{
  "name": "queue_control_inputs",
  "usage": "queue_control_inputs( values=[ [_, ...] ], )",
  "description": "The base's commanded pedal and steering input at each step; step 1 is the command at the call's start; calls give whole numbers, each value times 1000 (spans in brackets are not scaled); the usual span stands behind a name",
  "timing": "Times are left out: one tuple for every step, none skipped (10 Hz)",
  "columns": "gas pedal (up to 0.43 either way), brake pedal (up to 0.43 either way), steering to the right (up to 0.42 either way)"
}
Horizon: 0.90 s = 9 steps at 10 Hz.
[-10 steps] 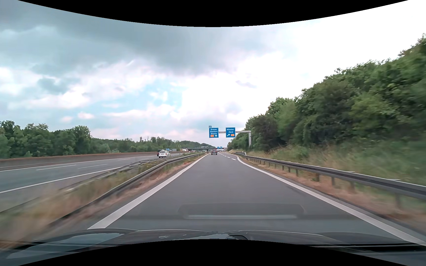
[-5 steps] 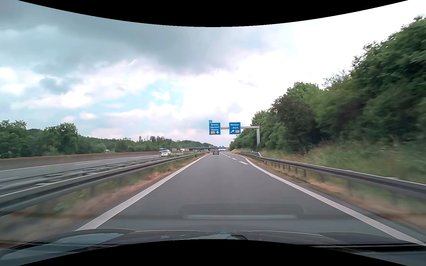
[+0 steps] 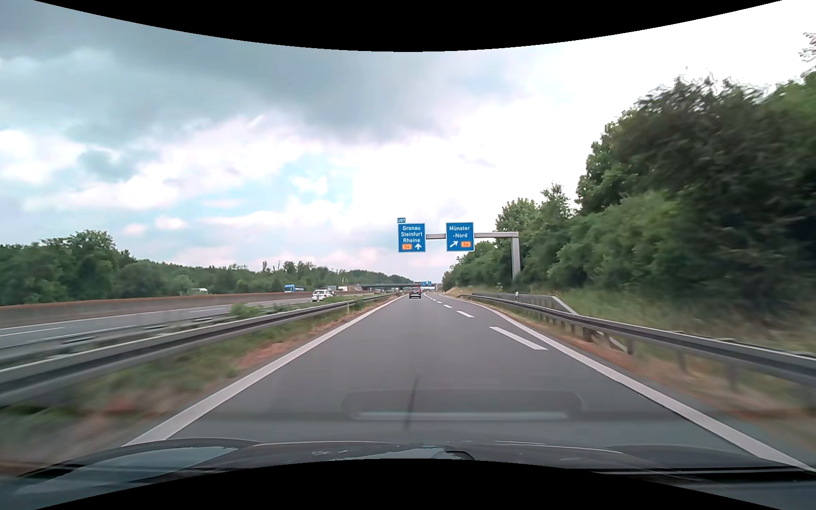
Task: Follow the waypoints while adhering to traffic rules and regulations
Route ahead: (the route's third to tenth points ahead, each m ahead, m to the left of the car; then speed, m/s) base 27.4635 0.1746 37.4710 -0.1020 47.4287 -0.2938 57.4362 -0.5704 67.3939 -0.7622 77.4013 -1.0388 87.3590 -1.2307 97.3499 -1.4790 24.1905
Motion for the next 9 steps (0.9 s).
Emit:
queue_control_inputs(
  values=[
    [228, 0, -2],
    [228, 0, -2],
    [228, 0, -3],
    [228, 0, -2],
    [228, 0, -3],
    [228, 0, -3],
    [228, 0, -3],
    [228, 0, -3],
    [228, 0, -3]
  ],
)
